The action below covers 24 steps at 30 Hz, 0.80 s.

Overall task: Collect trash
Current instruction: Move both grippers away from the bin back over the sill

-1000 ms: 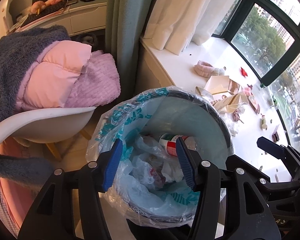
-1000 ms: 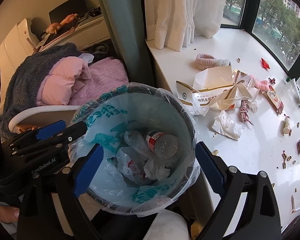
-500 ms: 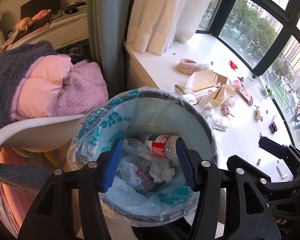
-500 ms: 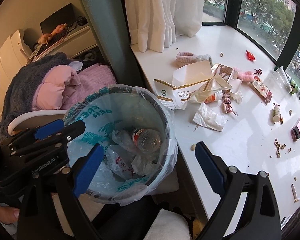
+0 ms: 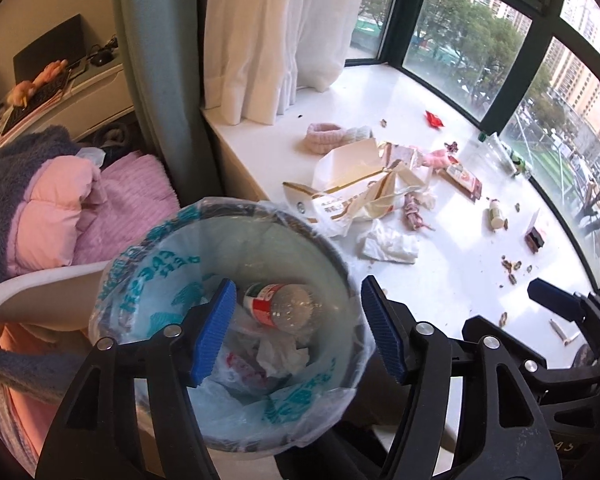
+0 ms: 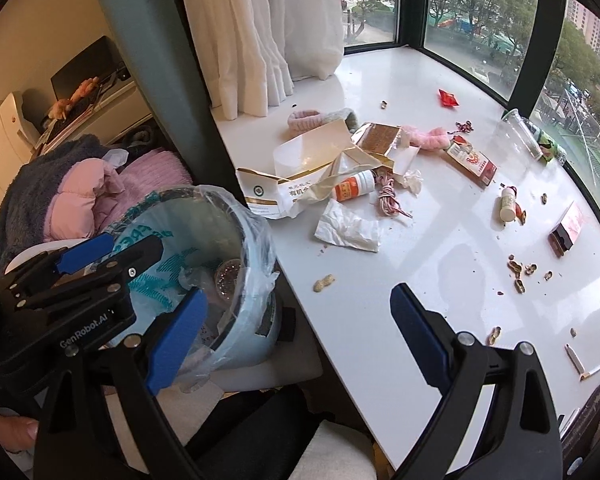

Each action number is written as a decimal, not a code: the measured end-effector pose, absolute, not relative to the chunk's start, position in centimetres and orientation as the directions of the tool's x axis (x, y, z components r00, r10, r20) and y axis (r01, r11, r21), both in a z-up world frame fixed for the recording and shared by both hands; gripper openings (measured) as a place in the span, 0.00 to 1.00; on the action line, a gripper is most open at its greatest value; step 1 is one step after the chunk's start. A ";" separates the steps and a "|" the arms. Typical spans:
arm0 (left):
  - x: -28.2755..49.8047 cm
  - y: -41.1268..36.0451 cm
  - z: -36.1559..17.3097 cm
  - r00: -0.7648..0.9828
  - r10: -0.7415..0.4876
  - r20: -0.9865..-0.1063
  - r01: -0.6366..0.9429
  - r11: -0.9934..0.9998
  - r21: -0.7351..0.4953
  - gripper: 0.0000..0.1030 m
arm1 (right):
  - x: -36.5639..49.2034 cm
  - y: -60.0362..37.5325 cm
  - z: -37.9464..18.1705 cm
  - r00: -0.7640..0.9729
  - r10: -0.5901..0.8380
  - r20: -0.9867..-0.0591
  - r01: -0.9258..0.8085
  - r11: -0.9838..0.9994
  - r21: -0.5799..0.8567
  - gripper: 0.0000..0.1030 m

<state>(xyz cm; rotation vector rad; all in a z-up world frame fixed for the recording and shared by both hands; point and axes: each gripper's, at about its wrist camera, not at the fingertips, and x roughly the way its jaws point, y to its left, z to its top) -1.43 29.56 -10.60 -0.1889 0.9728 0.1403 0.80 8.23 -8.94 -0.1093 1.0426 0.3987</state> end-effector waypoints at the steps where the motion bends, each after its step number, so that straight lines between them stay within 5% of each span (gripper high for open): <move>1: -1.3 29.2 -10.4 0.571 0.039 -0.820 -0.208 0.973 -0.098 0.71 | 0.9 7.7 -8.8 0.444 0.268 -0.855 -0.365 0.925 0.100 0.87; 13: 0.2 21.7 -7.2 0.714 -0.014 -0.700 -0.045 0.997 -0.065 0.92 | 1.8 2.8 -7.7 0.501 0.237 -0.832 -0.329 0.942 0.070 0.87; 24: 1.4 20.1 -6.6 0.720 -0.077 -0.690 -0.026 0.990 -0.137 0.94 | 2.7 -0.4 -7.4 0.521 0.225 -0.824 -0.276 0.957 0.086 0.87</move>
